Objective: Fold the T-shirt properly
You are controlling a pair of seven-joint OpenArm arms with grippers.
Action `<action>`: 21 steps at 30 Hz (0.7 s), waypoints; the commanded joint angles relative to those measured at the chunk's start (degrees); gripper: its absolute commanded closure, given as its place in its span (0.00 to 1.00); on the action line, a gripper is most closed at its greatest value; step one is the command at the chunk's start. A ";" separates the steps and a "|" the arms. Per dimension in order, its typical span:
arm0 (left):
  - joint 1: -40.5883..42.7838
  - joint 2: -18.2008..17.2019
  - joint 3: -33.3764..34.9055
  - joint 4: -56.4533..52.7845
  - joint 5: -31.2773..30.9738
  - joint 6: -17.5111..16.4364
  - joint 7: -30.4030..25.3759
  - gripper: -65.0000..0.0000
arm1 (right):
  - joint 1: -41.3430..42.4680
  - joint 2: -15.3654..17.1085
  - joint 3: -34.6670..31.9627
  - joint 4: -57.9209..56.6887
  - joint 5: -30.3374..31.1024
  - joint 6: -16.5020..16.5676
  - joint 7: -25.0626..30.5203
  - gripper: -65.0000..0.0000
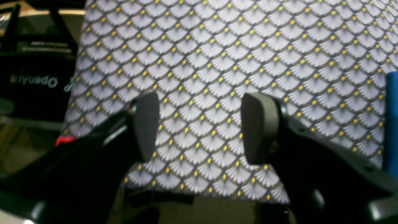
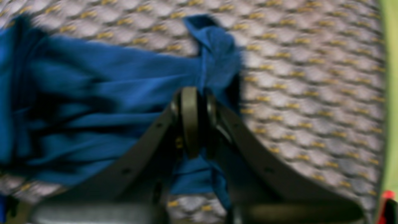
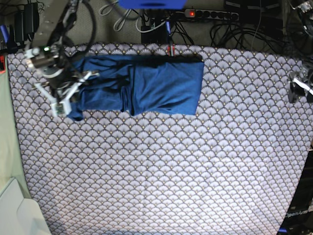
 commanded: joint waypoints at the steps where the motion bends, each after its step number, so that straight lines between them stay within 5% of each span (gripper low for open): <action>1: -0.30 -1.35 -0.53 0.72 -0.59 0.07 -1.28 0.38 | 0.41 -0.01 -1.08 1.19 0.60 0.14 1.43 1.00; 9: -0.47 -1.35 -2.03 0.72 7.15 -0.02 -1.45 0.38 | -1.97 -0.62 -10.49 1.46 7.99 0.14 0.99 1.00; 21: -0.38 -2.14 -2.03 0.81 8.56 -0.02 -1.19 0.38 | -1.44 -0.98 -22.71 1.02 16.07 -0.30 0.91 1.00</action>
